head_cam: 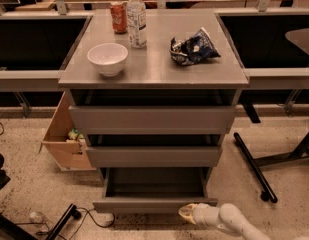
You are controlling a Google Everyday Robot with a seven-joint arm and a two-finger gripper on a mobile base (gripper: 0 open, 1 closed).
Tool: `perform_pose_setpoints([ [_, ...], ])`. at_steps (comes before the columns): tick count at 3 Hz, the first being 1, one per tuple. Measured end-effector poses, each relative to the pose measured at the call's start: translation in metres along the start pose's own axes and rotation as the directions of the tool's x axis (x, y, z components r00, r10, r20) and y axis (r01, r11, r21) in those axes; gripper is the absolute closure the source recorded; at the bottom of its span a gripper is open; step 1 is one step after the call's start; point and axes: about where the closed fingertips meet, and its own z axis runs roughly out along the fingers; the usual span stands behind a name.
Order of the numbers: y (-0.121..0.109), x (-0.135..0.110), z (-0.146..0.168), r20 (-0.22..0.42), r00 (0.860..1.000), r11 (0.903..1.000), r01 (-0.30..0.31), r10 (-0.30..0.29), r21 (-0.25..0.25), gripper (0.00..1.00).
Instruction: Close bottom drawer
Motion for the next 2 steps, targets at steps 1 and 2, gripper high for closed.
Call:
perform_pose_setpoints([
  [1,-0.002,-0.002,0.017,0.012,1.0,0.9994,0.016,-0.016,-0.032,1.0],
  [2,-0.025,-0.005,0.029,0.015,0.999,0.9986,0.041,-0.041,-0.032,1.0],
])
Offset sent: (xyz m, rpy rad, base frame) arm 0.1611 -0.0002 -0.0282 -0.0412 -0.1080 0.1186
